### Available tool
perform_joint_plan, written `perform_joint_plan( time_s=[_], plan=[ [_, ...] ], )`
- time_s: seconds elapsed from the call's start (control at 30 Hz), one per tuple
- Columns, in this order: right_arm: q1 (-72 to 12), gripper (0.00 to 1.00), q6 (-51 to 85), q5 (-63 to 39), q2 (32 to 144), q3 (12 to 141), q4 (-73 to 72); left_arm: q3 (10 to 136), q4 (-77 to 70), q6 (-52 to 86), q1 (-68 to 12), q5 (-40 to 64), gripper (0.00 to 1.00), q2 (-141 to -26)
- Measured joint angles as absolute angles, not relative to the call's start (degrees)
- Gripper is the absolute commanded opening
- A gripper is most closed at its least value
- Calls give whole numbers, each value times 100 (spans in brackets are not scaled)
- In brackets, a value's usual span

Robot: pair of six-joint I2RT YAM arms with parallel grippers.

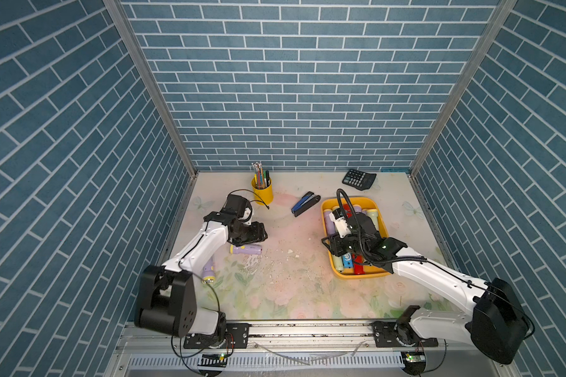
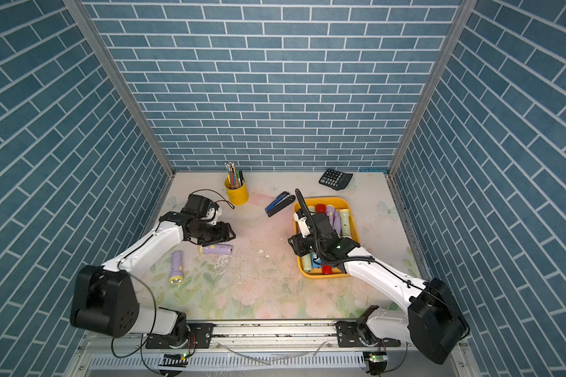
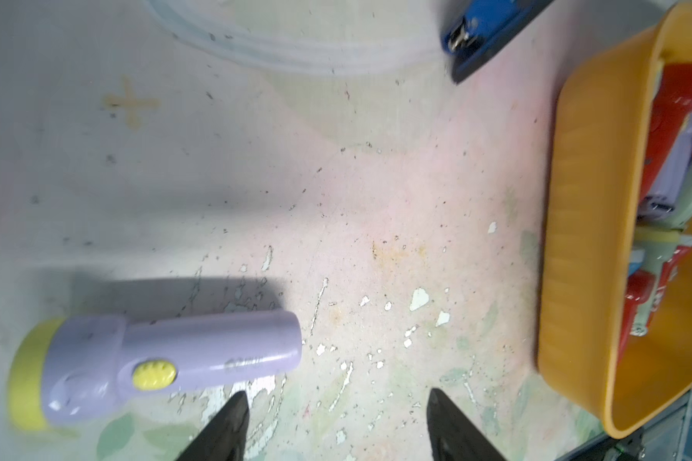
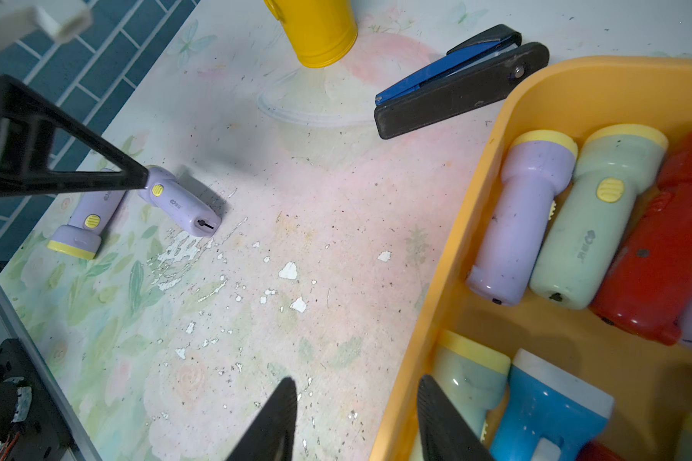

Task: Put the flashlights into the storage boxes
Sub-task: Adjust the flashlight at the center of the board, then pick up the flashlight from the center of the board.

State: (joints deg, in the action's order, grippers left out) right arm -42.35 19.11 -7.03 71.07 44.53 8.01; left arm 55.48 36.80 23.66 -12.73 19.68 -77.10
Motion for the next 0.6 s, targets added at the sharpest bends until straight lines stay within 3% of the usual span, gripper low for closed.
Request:
perform_joint_plan(
  time_s=[0.17,0.6],
  plan=[
    [-4239,50,1909,-707,7159,4453,716,5059,3352,3651,-1232,1715,72,-6934],
    [-4246,51,1754,-620,7129,4451,412,4768,3336,6661,-1186,725,65,-6678]
  ],
)
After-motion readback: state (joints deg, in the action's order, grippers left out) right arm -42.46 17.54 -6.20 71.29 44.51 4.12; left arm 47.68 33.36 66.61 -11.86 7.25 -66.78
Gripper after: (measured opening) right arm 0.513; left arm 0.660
